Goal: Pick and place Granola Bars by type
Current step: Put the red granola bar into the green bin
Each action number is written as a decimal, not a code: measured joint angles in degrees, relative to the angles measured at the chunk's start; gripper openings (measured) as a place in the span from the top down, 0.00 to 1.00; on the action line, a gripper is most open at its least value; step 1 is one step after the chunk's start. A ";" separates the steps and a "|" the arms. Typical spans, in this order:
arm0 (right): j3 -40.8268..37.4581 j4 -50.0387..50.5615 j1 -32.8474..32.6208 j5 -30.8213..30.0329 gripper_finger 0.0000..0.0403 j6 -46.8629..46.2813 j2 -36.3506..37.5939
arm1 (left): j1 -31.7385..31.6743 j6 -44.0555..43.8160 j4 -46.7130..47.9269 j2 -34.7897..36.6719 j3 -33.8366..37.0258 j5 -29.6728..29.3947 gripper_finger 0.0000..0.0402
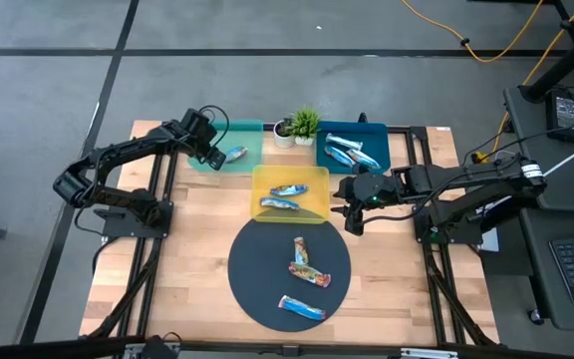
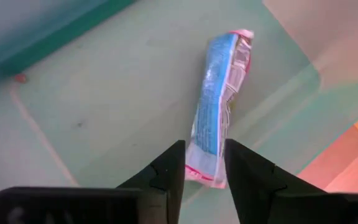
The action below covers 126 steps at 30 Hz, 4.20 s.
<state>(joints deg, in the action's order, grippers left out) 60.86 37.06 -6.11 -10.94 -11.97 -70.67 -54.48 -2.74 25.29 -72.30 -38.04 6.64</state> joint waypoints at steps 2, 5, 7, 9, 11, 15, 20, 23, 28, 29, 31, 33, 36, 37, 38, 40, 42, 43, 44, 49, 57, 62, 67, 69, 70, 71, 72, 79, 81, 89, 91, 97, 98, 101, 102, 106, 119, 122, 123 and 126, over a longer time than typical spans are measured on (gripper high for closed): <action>0.00 0.00 -0.01 -0.01 0.53 0.00 0.00 | 0.00 0.00 -0.10 0.15 -0.21 1.09 0.72; 0.00 0.02 0.00 0.00 0.53 0.04 0.00 | 0.56 -0.04 -0.18 0.18 -1.73 3.59 0.70; -0.01 0.03 0.00 -0.01 0.53 0.07 0.00 | 1.38 -0.03 -0.10 0.18 -3.16 5.84 0.69; 0.00 0.04 0.00 -0.02 0.53 0.10 0.00 | 2.69 -0.37 -0.12 0.18 -4.96 8.26 0.69; 0.00 0.04 0.00 -0.02 0.53 0.13 0.00 | 4.52 -1.11 -0.18 0.20 -6.98 10.27 0.69; -0.01 0.04 0.00 -0.02 0.53 0.28 0.00 | 10.53 -1.56 -0.31 0.21 -11.22 14.35 0.70; -0.01 0.00 0.00 -0.04 0.53 0.32 0.00 | 20.44 -0.39 -1.10 0.25 -15.63 14.70 0.70; 0.00 0.00 0.00 -0.04 0.53 0.35 -0.02 | 26.82 -0.33 -3.86 0.25 -15.85 14.05 0.71; -0.02 0.00 -0.02 -0.07 0.53 -0.53 -0.02 | 36.67 -0.98 -6.66 0.25 -15.85 13.85 0.72; -0.02 0.00 -0.01 -0.08 0.53 -0.98 -0.02 | 38.48 -0.98 -7.27 0.25 -15.85 13.67 0.72; -0.02 0.00 -0.02 -0.09 0.53 -1.22 -0.02 | 41.79 -0.98 -8.05 0.25 -15.85 12.37 0.72; -0.02 0.00 0.00 -0.09 0.53 -1.22 -0.02 | 44.66 -0.97 -8.30 0.25 -15.85 10.94 0.72; -0.02 -0.02 0.00 -0.09 0.53 -1.24 -0.02 | 48.31 0.51 -9.23 0.25 -15.85 9.33 0.72; -0.01 -0.04 0.00 -0.09 0.53 -1.25 -0.06 | 49.54 1.15 -9.21 0.25 -15.85 8.10 0.72; -0.02 -0.11 0.00 -0.09 0.53 -1.22 -0.08 | 50.78 1.84 -9.22 0.25 -15.85 6.91 0.72; 0.00 -0.23 0.00 -0.09 0.53 -1.18 -0.11 | 53.10 2.73 -9.25 0.25 -15.85 4.40 0.72; -0.02 -0.35 0.00 -0.09 0.53 -1.18 -0.11 | 55.15 2.89 -9.21 0.25 -15.85 2.59 0.72; -0.02 -0.35 0.00 -0.09 0.53 -1.16 -0.11 | 56.11 2.71 -9.21 0.25 -15.85 1.99 0.72; -0.02 -0.35 0.00 -0.09 0.53 -1.16 -0.11 | 57.02 2.51 -9.21 0.25 -15.85 1.62 0.72; -0.01 -0.37 -0.02 -0.09 0.53 -1.07 -0.11 | 60.82 0.90 -8.89 -0.77 -16.57 -1.25 0.71; -0.02 -0.39 -0.02 -0.09 0.53 -0.80 -0.11 | 63.65 6.35 4.42 -14.03 -34.30 -3.86 0.71; -0.02 -0.41 -0.02 -0.09 0.53 -0.06 -0.11 | 63.36 10.73 7.88 -20.89 -41.34 -4.70 0.71; -0.02 -0.39 -0.02 -0.06 0.53 0.13 -0.11 | 62.88 13.29 8.59 -24.39 -41.46 -4.05 0.71; -0.02 -0.37 -0.13 0.00 0.53 0.22 -0.11 | 62.88 13.46 8.48 -25.49 -41.46 -3.94 0.71; -0.02 -0.35 -0.13 0.00 0.53 0.24 -0.11 | 62.88 13.56 8.38 -25.89 -41.46 -3.91 0.71; -0.02 -0.35 -0.13 0.00 0.53 0.24 -0.11 | 62.90 13.86 8.43 -26.38 -41.46 -3.80 0.71; -0.02 -0.33 -0.13 0.00 0.53 0.24 -0.11 | 62.90 14.19 8.06 -26.89 -41.48 -3.43 0.70; -0.02 0.61 -0.13 0.00 0.53 0.51 -0.11 | 62.52 15.56 7.47 -30.85 -41.46 -1.31 0.54; -0.02 0.61 -0.13 0.00 0.53 0.61 -0.11 | 62.22 16.40 6.77 -32.37 -41.48 -1.41 0.48; -0.02 1.30 -0.13 0.46 0.53 0.54 -0.11 | 62.20 20.20 3.38 -37.83 -41.46 -2.04 0.34; -0.02 1.37 -0.13 0.48 0.53 0.50 -0.11 | 62.20 20.99 1.91 -38.68 -41.46 -2.07 0.34; -0.02 1.73 -0.13 0.52 0.53 0.22 -0.11 | 62.20 23.67 -0.97 -41.72 -41.42 -3.16 0.35; -0.02 1.82 -0.13 0.52 0.53 0.15 -0.11 | 62.20 24.04 -1.63 -42.07 -41.42 -3.15 0.35; -0.02 1.90 -0.13 0.55 0.53 0.09 -0.11 | 62.20 24.17 -1.66 -43.05 -41.46 -3.17 0.35; -0.02 1.90 -0.13 0.55 0.53 0.07 -0.11 | 62.20 24.15 -1.67 -43.34 -41.46 -3.21 0.35; -0.02 1.90 -0.13 0.57 0.53 0.07 -0.11 | 62.20 24.15 -2.39 -44.21 -41.44 -2.83 0.35; -0.02 1.86 -0.13 0.61 0.53 -0.02 -0.11 | 62.18 23.43 -4.25 -46.26 -41.53 -2.87 0.44; -0.02 1.87 -0.13 0.61 0.53 -1.03 -0.11 | 62.16 23.44 -4.25 -46.24 -41.53 -3.31 0.51; -0.02 1.86 -0.13 0.60 0.53 -1.19 -0.11 | 62.17 23.25 -4.26 -46.24 -41.53 -3.59 0.53; -0.02 1.86 -0.13 0.61 0.53 -1.20 -0.11 | 62.18 22.88 -4.23 -46.24 -41.53 -4.13 0.61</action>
<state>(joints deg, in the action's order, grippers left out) 60.84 38.92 -6.24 -10.33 -13.17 -70.78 7.70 20.14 21.06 -118.54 -79.57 2.51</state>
